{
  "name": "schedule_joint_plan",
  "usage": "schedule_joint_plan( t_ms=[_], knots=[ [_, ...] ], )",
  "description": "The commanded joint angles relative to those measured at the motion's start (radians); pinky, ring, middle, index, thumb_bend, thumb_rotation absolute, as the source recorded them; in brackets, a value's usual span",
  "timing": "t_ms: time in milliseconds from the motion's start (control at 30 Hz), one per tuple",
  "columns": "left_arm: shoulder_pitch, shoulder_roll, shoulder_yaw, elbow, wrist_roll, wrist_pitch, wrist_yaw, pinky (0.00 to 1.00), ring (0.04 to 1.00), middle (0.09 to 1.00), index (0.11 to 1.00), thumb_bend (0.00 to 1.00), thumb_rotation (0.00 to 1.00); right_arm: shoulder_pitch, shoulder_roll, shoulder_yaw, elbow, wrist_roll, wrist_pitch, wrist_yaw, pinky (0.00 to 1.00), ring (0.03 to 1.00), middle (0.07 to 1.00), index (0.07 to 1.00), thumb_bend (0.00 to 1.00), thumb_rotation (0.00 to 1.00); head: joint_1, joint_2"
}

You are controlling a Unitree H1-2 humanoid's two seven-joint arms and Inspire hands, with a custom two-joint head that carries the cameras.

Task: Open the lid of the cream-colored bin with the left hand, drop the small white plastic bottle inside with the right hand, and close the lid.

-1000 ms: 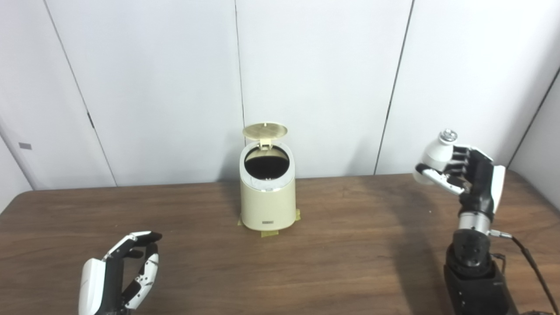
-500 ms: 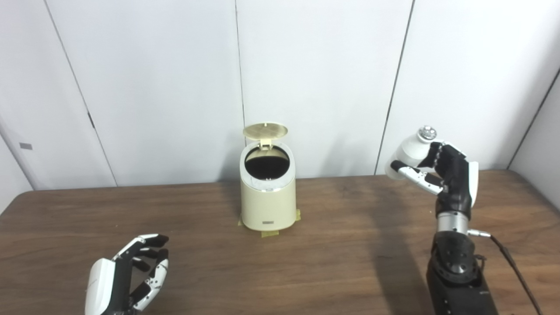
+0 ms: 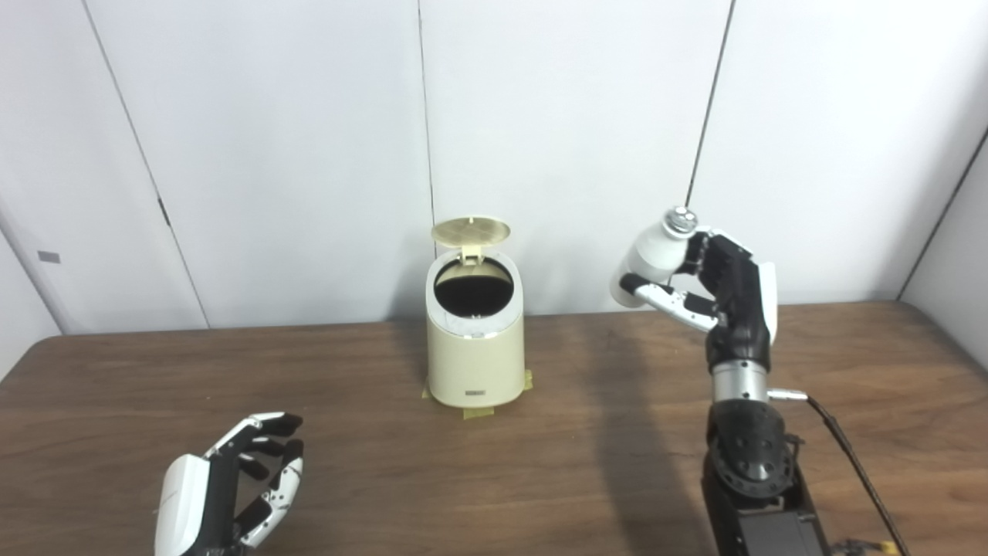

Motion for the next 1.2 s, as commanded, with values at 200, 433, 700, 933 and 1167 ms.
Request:
schedule_joint_plan(
  t_ms=[200, 433, 700, 933, 1167],
  knots=[
    [0.026, -0.018, -0.024, 0.016, 0.038, 0.021, 0.018, 0.54, 0.658, 0.691, 0.676, 0.27, 0.42, -0.072, 0.027, 0.053, -0.040, -0.050, -0.019, 0.022, 0.39, 0.468, 0.481, 0.473, 0.52, 0.00, 0.014, -0.005],
    [0.024, -0.020, -0.036, 0.029, 0.046, 0.005, 0.039, 0.56, 0.666, 0.691, 0.674, 0.26, 0.40, -0.082, 0.053, 0.081, -0.016, -0.065, -0.031, 0.034, 0.36, 0.459, 0.470, 0.482, 0.52, 0.00, 0.023, -0.014],
    [0.026, -0.027, -0.045, 0.026, 0.050, 0.005, 0.045, 0.57, 0.672, 0.692, 0.677, 0.26, 0.42, -0.100, 0.076, 0.104, 0.072, -0.098, -0.108, 0.014, 0.33, 0.436, 0.469, 0.487, 0.52, 0.00, 0.035, -0.018],
    [0.028, -0.031, -0.055, 0.022, 0.050, 0.013, 0.051, 0.57, 0.673, 0.694, 0.673, 0.26, 0.42, -0.132, 0.103, 0.113, 0.130, -0.114, -0.133, 0.000, 0.35, 0.448, 0.474, 0.484, 0.52, 0.00, 0.041, -0.021],
    [0.032, -0.037, -0.062, 0.013, 0.057, 0.021, 0.053, 0.57, 0.678, 0.695, 0.674, 0.26, 0.40, -0.173, 0.114, 0.115, 0.207, -0.119, -0.173, -0.016, 0.36, 0.452, 0.480, 0.478, 0.52, 0.00, 0.048, -0.023]
  ],
)
